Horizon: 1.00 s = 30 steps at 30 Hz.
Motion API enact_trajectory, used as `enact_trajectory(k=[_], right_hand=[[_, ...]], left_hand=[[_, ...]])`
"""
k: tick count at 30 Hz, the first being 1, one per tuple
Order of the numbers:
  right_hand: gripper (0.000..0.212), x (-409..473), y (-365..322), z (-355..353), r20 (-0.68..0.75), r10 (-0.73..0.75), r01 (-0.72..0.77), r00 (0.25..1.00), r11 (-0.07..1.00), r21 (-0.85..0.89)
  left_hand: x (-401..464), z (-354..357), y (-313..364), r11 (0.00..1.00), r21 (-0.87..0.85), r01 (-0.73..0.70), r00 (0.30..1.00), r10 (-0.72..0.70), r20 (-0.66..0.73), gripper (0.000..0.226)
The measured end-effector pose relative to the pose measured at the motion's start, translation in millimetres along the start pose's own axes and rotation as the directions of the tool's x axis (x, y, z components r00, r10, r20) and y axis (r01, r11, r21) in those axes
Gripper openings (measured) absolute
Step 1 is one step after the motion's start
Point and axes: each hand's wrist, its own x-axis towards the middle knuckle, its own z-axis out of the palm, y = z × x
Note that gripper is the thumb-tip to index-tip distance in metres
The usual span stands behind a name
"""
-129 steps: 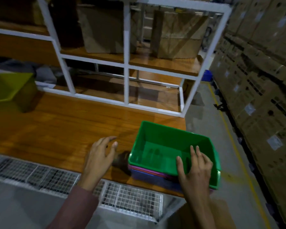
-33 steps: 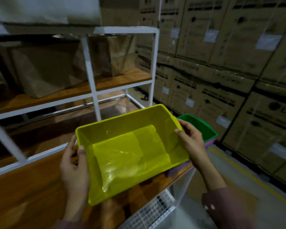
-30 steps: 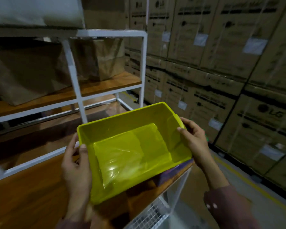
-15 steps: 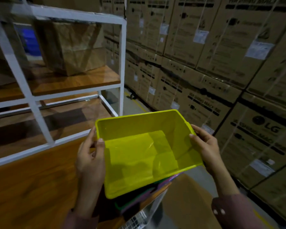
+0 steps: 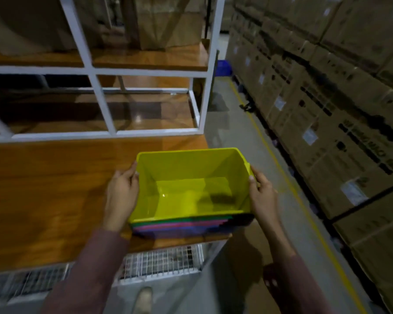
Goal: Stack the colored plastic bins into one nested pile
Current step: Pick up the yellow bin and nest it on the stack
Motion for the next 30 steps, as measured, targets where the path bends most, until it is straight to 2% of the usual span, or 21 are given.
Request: enact_trajectory(k=[3,6,8,12,15,17,21,26,30], right_hand=[[0.045,18,1,11,0.097,0.014,-0.032,0.995,0.982,0.186],[0.05,47,-6,26,0.195,0.084,-0.127,0.977,0.967,0.221],[0.055,75,-8,38,0.234,0.126,-0.174,0.964,0.964,0.2],[0.071,130,-1,62,0.337,0.137,-0.235,0.931,0.934,0.268],[0.081,129,-10,59,0.379,0.228,-0.352,0.897,0.887,0.299],[0.074,107,-26,46,0.402,0.251,-0.396,0.881,0.856,0.332],[0.055,92,-14,36,0.469,0.235,-0.451,0.852,0.785,0.425],[0.071,80,15,33,0.449,0.263,-0.477,0.854,0.738,0.477],[0.061,59,25,25,0.434,0.272,-0.476,0.859,0.737,0.48]], left_hand=[[7,2,3,0.996,-0.018,0.089,0.996,-0.089,-0.004,0.044],[35,6,9,0.977,-0.151,0.148,0.989,-0.147,0.02,0.05],[66,13,-3,0.965,-0.213,0.155,0.988,-0.152,0.029,0.06],[102,21,-12,0.948,-0.282,0.148,0.989,-0.135,0.066,0.048],[105,21,-5,0.92,-0.377,0.11,0.994,-0.091,0.068,0.048],[104,22,-8,0.903,-0.414,0.114,0.993,-0.091,0.076,0.046],[86,22,-6,0.913,-0.392,0.116,0.993,-0.104,0.054,0.046],[62,26,-10,0.902,-0.417,0.11,0.994,-0.109,0.027,0.046],[37,29,-19,0.895,-0.438,0.089,0.996,-0.085,0.029,0.046]])
